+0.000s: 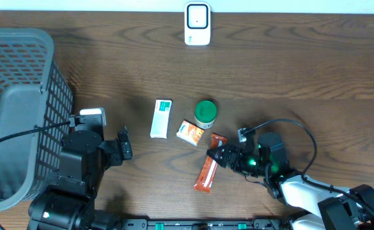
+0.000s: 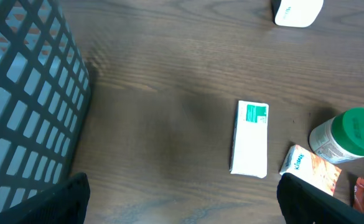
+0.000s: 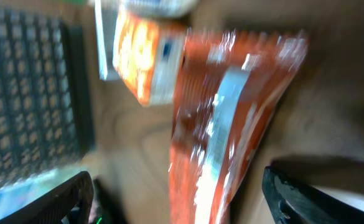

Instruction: Scan the item barcode

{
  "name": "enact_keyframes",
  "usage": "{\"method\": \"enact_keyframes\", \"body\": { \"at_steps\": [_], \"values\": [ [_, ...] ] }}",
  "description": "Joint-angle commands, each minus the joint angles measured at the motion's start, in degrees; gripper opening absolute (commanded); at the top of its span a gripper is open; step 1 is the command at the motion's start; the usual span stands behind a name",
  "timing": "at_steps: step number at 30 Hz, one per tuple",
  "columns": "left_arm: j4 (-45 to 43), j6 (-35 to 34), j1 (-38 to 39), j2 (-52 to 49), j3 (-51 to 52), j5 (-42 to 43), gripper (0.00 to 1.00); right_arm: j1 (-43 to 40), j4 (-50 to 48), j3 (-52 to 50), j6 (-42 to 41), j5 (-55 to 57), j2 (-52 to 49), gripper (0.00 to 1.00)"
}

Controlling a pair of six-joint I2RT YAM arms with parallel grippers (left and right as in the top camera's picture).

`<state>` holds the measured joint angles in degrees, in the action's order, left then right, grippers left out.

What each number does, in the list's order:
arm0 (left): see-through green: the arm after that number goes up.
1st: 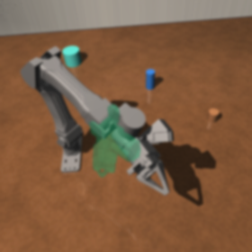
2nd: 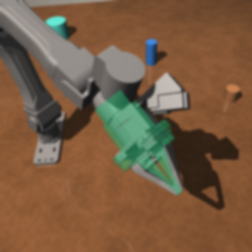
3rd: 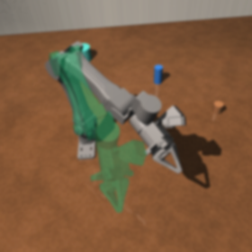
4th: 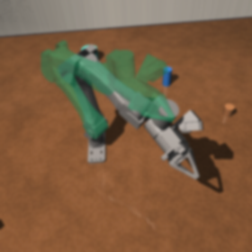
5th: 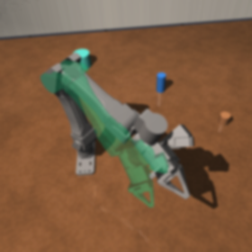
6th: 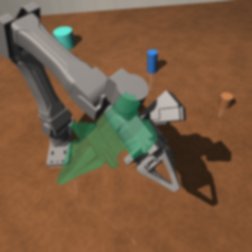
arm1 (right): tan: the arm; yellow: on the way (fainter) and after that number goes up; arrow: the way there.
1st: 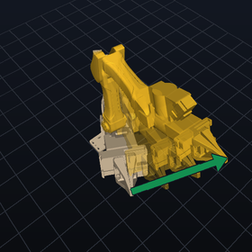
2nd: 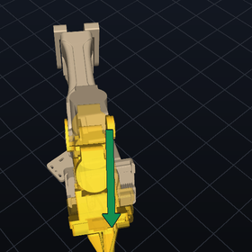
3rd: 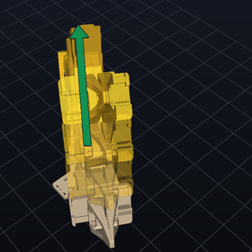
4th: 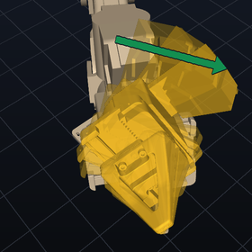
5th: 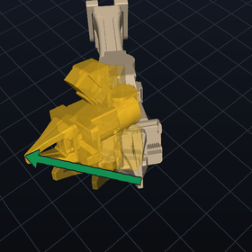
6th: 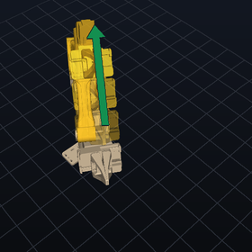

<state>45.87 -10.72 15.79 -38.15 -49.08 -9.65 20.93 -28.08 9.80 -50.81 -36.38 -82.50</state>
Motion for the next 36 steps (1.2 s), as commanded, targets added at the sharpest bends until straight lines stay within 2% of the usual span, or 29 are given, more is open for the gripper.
{"method": "enact_keyframes", "body": {
  "at_steps": [1,8,11,14,26,36],
  "values": [
    [-0.1,-0.3,-0.1,0.0,-0.3,-1.2,0.95,-1.7,7.8,-6.9,4.1,37.0,-7.6,0.88],
    [0.0,-0.3,-0.1,0.0,-0.3,-1.2,0.95,-1.7,13.5,-6.9,4.2,31.1,-7.6,0.79],
    [0.0,-0.3,-0.1,0.0,-0.3,-1.2,0.95,-1.7,14.5,-6.9,4.1,26.1,-7.6,0.89],
    [0.0,-0.3,-0.1,0.0,-0.3,-1.2,0.95,-1.7,16.4,-6.9,0.7,24.1,-7.6,0.94],
    [0.0,-0.3,-0.1,0.0,-0.3,-1.2,0.95,-1.7,24.3,-6.9,-5.4,16.6,-7.6,0.92],
    [0.2,-0.3,-0.1,0.0,-0.3,-1.2,0.95,-1.7,26.2,-6.9,-6.8,13.3,-7.6,0.98]
  ]
}}
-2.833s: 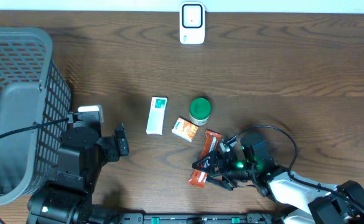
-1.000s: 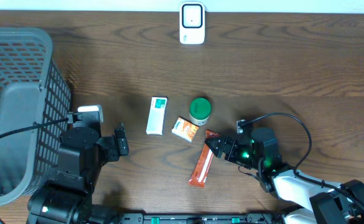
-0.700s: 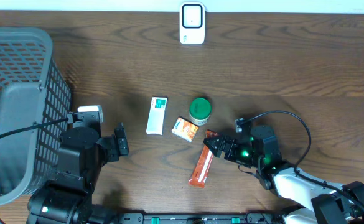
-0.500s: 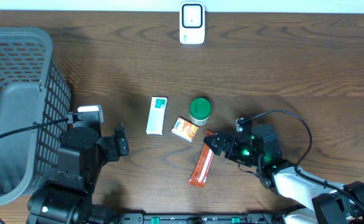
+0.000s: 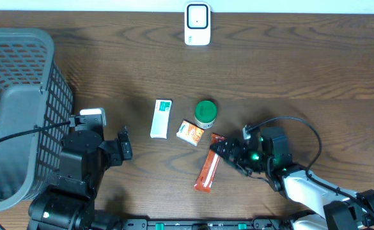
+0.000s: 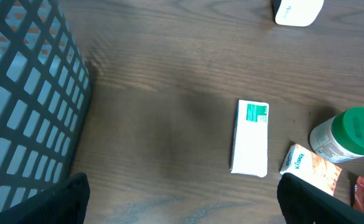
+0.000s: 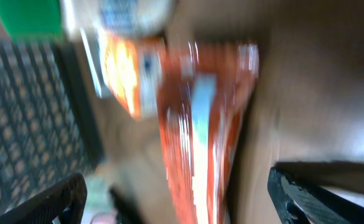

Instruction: Scan the item barcode

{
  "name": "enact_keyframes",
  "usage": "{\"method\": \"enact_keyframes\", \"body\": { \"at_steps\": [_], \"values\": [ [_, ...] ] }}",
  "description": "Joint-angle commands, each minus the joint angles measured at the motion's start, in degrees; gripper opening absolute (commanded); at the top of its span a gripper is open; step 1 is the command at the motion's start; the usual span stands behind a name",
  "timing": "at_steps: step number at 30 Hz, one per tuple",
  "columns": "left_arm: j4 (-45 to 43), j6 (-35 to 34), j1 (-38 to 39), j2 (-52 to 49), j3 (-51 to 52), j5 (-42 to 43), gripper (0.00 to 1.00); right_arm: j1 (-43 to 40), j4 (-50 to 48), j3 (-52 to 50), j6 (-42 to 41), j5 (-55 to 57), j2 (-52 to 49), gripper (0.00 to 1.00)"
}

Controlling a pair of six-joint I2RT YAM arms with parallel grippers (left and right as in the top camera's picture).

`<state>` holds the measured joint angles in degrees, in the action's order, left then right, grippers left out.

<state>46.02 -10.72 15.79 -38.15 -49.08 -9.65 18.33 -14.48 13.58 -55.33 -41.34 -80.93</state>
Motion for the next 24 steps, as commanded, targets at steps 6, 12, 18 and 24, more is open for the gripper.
{"method": "enact_keyframes", "body": {
  "at_steps": [6,12,18,24],
  "values": [
    [0.0,-0.3,-0.1,0.0,-0.3,-1.2,0.95,0.9,12.7,-10.7,-2.5,17.1,-9.2,0.97],
    [0.0,-0.3,-0.1,0.0,-0.3,-1.1,0.95,1.2,10.0,-10.7,-1.6,21.3,-9.2,0.84],
    [0.1,-0.3,-0.1,0.0,-0.3,-1.2,0.95,5.0,4.5,-10.7,-1.7,23.6,-9.2,0.74],
    [0.0,-0.3,-0.1,0.0,-0.3,-1.2,0.95,8.4,3.7,-10.7,-2.8,28.4,-9.2,0.58]
  ]
}}
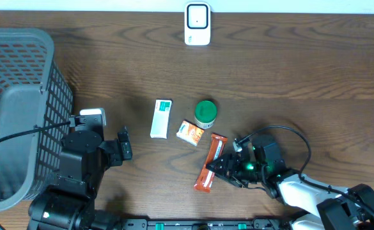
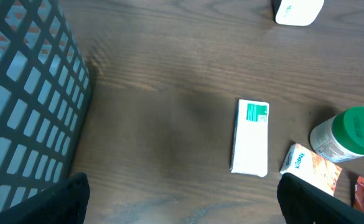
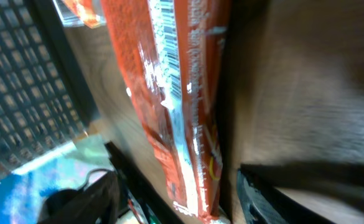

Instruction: Scan the item barcode

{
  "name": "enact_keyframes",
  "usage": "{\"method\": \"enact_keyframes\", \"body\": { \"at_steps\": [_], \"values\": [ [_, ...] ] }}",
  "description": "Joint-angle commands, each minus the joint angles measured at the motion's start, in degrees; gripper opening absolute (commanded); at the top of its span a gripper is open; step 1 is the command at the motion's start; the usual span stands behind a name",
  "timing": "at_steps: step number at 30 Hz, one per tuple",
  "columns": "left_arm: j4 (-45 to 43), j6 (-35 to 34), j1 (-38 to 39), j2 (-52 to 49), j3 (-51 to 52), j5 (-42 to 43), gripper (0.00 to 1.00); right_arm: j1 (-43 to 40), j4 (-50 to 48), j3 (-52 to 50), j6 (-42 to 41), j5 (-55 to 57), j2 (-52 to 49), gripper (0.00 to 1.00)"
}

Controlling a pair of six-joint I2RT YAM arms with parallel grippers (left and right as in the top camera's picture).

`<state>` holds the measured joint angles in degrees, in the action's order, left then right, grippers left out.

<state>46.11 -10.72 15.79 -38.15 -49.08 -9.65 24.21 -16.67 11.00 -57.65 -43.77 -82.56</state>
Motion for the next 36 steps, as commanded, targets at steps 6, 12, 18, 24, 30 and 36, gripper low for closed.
{"method": "enact_keyframes", "body": {
  "at_steps": [6,12,18,24,30,36],
  "values": [
    [0.0,-0.3,-0.1,0.0,-0.3,-1.2,0.95,3.0,5.6,-8.1,-1.1,36.1,-7.6,0.6],
    [0.0,-0.3,-0.1,0.0,-0.3,-1.2,0.95,3.1,5.1,-8.1,-1.0,37.9,-7.6,0.43],
    [0.2,-0.3,-0.1,0.0,-0.3,-1.2,0.95,3.1,3.2,-8.1,0.3,38.1,-7.6,0.03],
    [1.5,-0.3,-0.1,0.0,-0.3,-1.1,0.95,3.1,-2.6,-8.0,6.5,36.2,-7.5,0.01],
    [1.4,-0.3,-0.1,0.0,-0.3,-1.1,0.96,3.0,-4.4,-7.3,14.7,29.3,-6.2,0.01],
    [1.4,-0.3,-0.1,0.0,-0.3,-1.1,0.96,3.0,5.7,-3.5,19.6,27.9,-0.7,0.01]
  ]
}}
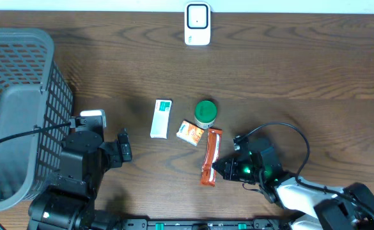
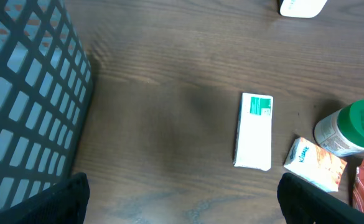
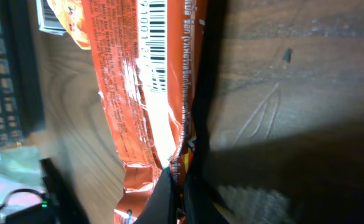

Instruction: Scan the item barcode

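The orange snack wrapper [image 1: 210, 155] lies on the table below the green-lidded jar, almost straight up and down in the overhead view. My right gripper [image 1: 219, 170] is shut on the wrapper's right edge near its lower end. In the right wrist view the wrapper [image 3: 138, 93] shows its barcode [image 3: 157, 43], and my right gripper [image 3: 180, 190] pinches the crimped side seam. The white scanner [image 1: 197, 24] stands at the far edge. My left gripper [image 2: 182, 208] is open over bare table beside the basket, well left of the items.
A grey mesh basket [image 1: 14, 102] fills the left side. A white box with a green end [image 1: 162, 119], a green-lidded jar [image 1: 205, 113] and a small orange packet [image 1: 190, 133] sit close together just above and left of the wrapper.
My right gripper was open around the wrapper's lower part and is now shut on its right edge. The wrapper has turned more upright and shifted slightly. The left wrist view shifted a little.
My right gripper stood open at the wrapper's upper end, beside the jar and orange packet, and was much the same at the second moment. It was then lower along the wrapper, still open. Now it grips the wrapper's edge. The left arm has barely moved.
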{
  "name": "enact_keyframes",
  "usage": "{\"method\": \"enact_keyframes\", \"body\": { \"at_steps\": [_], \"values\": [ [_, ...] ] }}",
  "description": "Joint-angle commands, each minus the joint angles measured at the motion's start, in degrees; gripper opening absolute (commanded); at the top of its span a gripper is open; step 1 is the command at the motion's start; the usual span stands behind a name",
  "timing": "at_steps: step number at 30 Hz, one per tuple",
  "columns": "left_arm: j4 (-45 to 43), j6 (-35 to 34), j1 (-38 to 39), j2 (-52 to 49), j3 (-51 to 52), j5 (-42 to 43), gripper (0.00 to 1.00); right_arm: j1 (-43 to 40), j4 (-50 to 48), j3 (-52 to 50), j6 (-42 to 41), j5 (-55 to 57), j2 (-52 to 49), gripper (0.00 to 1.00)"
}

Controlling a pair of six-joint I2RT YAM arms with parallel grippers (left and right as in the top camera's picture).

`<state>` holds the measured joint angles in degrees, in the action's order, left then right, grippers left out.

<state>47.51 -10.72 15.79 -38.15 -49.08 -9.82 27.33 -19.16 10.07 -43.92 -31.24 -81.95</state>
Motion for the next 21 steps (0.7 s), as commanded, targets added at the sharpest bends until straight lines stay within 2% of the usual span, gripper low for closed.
{"method": "enact_keyframes", "body": {
  "at_steps": [1,2,6,13,16,21],
  "values": [
    [0.0,-0.3,-0.1,0.0,-0.3,-1.0,0.95,-0.1,10.8,-1.6,6.9,15.3,0.1,0.01],
    [0.0,-0.3,-0.1,0.0,-0.3,-1.0,0.96,-0.1,16.4,0.7,8.1,15.3,3.2,0.01],
    [0.0,-0.3,-0.1,0.0,-0.3,-1.0,0.95,-0.1,28.8,6.7,11.6,13.7,11.3,0.01],
    [0.0,-0.3,-0.1,0.0,-0.3,-1.0,0.96,-0.1,47.3,18.8,21.1,10.2,23.1,0.01],
    [0.0,-0.3,-0.1,0.0,-0.3,-1.0,0.96,-0.1,51.8,23.6,24.9,9.0,25.5,0.01],
    [0.0,-0.3,-0.1,0.0,-0.3,-1.0,0.96,-0.1,51.7,28.1,28.3,4.6,26.1,0.01]
  ]
}}
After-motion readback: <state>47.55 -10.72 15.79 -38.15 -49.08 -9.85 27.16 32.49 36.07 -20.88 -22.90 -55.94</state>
